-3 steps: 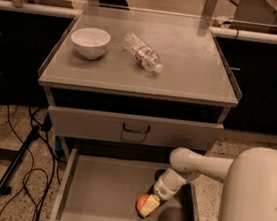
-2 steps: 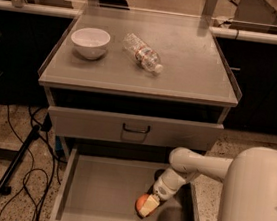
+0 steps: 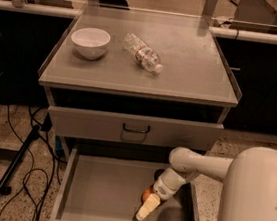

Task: Place orange into middle drawer

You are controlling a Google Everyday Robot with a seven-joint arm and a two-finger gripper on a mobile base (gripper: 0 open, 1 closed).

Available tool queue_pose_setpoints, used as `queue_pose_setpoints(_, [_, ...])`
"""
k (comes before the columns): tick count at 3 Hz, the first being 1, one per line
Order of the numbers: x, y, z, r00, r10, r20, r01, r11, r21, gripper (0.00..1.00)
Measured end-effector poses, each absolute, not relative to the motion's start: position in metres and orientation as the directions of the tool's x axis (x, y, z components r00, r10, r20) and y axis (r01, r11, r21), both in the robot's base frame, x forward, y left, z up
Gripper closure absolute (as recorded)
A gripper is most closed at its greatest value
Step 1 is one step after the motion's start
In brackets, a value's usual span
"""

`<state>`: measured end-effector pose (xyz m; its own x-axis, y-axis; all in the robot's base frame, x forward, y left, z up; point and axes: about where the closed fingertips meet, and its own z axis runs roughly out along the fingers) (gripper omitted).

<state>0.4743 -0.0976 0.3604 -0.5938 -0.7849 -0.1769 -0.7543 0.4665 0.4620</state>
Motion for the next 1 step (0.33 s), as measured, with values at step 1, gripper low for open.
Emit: queue_pose_setpoints(1, [0.4743,-0.0976,0.3604,-0.594,-0.785,-0.177,-0.754,0.467,0.462,0.0])
